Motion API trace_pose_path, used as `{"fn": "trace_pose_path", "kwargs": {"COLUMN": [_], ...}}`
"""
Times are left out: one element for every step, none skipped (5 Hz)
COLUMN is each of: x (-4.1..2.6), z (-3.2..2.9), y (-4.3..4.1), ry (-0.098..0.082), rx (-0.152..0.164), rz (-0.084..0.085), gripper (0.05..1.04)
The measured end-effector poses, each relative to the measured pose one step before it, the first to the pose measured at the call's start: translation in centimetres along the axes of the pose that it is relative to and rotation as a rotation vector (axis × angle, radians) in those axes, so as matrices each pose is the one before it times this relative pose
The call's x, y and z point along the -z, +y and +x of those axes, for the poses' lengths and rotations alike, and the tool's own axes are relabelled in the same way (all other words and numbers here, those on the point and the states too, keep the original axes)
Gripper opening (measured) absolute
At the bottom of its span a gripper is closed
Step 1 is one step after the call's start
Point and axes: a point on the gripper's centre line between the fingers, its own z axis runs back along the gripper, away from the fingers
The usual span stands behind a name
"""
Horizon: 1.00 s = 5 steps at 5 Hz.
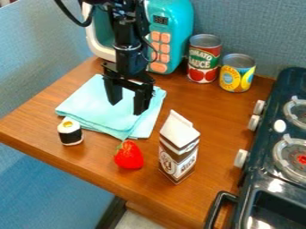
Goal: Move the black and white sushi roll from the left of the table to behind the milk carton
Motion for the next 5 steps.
{"fn": "trace_pose_path", "kwargs": {"x": [1.392, 0.494, 0.364, 0.169, -0.239], "z": [-0.466, -0.457, -0.527, -1.422, -1.559], "y": [-0.095, 0.715, 0.592, 1.515, 0.743], "ry": [0.0422, 0.0263, 0.0182, 0.0449, 0.0089], "rx": [-0.0014, -0.0171, 0.0212, 0.0121, 0.0726], "rz": [-0.0080, 0.0459, 0.0127, 0.0350, -0.0447], "gripper": [1.001, 1.001, 1.001, 1.001, 1.001]}}
